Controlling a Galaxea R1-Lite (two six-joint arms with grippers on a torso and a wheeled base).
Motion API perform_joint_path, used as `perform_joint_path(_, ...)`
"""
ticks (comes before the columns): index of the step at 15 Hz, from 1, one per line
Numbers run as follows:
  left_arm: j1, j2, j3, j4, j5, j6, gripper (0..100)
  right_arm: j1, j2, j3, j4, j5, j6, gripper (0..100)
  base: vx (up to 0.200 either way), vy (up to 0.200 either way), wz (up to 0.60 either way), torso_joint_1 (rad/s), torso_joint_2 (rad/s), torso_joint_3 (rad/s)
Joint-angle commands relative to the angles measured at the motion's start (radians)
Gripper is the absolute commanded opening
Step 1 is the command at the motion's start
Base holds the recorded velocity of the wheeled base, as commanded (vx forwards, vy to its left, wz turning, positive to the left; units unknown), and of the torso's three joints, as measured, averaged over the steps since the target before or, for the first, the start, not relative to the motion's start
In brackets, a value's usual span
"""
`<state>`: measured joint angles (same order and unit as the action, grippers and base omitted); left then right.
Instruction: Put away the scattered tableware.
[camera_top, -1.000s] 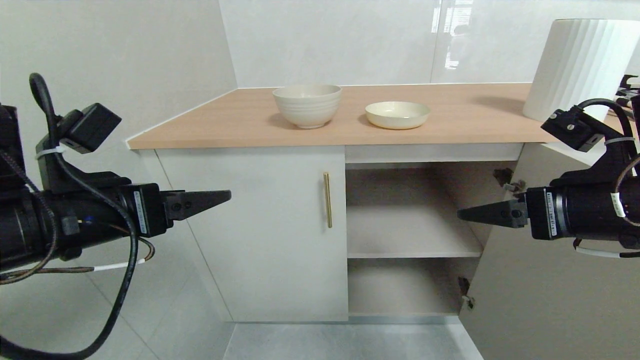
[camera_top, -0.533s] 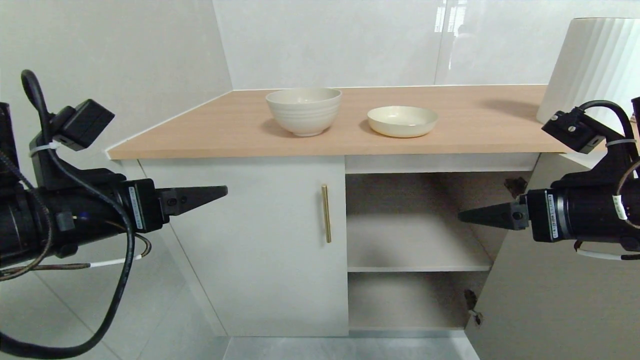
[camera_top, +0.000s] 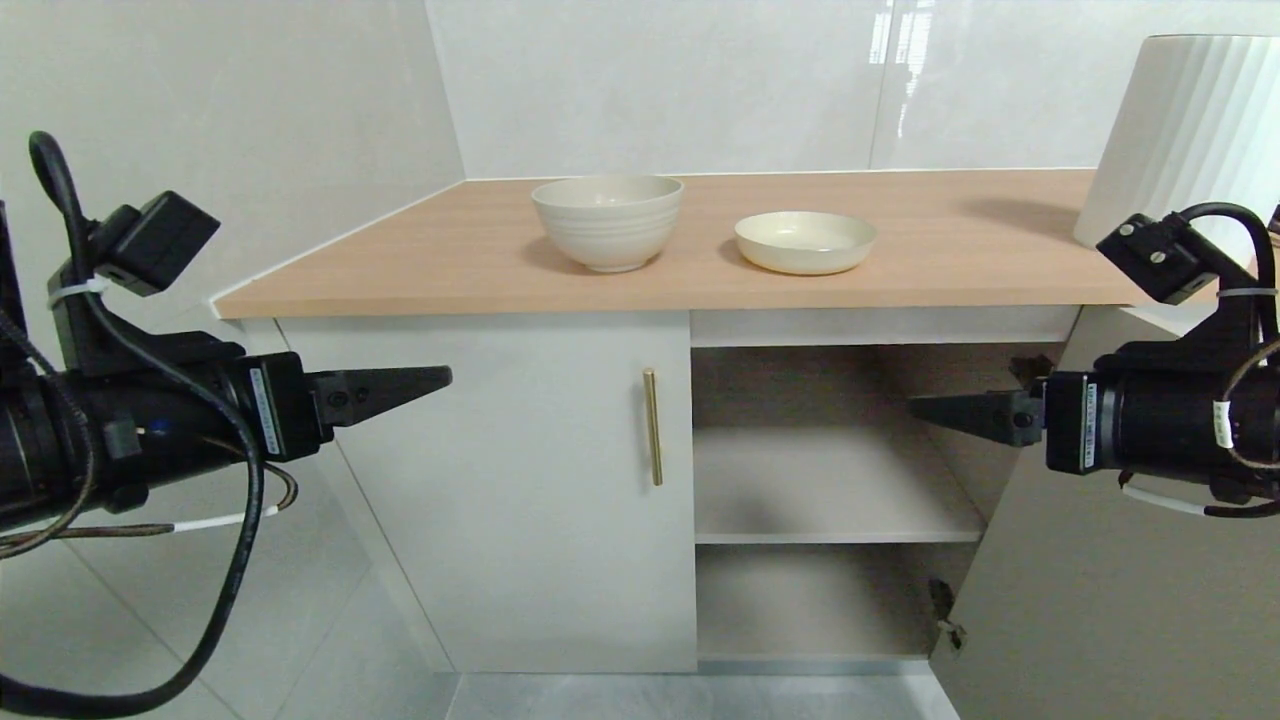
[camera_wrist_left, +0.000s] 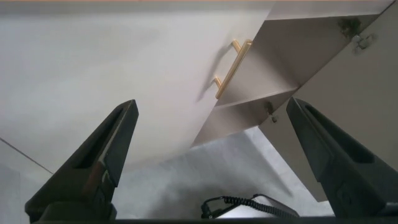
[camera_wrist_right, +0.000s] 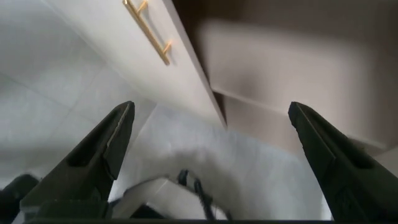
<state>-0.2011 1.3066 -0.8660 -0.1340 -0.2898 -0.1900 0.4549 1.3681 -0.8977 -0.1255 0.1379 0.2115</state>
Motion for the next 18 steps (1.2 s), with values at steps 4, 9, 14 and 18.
perform_joint_path(4, 0.003, 0.008, -0.002, -0.001, 0.0, -0.02, 100, 0.001, -0.003, 0.045, -0.048, -0.001, -0.001, 100, 0.2, 0.0, 0.0, -0.005, 0.0, 0.004)
perform_joint_path(9, 0.008, 0.002, -0.007, -0.001, 0.001, -0.022, 100, -0.004, -0.009, 0.079, -0.075, 0.0, -0.078, 100, 0.08, 0.0, 0.0, 0.001, 0.0, 0.0)
perform_joint_path(14, 0.008, 0.0, -0.007, -0.001, 0.0, -0.022, 100, -0.001, -0.037, 0.1, -0.12, 0.005, -0.078, 100, 0.0, 0.0, 0.0, 0.015, -0.06, -0.043)
perform_joint_path(18, 0.008, 0.0, -0.007, -0.001, 0.001, -0.022, 100, -0.001, -0.037, 0.1, -0.121, 0.005, -0.078, 100, 0.0, 0.0, 0.0, 0.105, -0.32, -0.27)
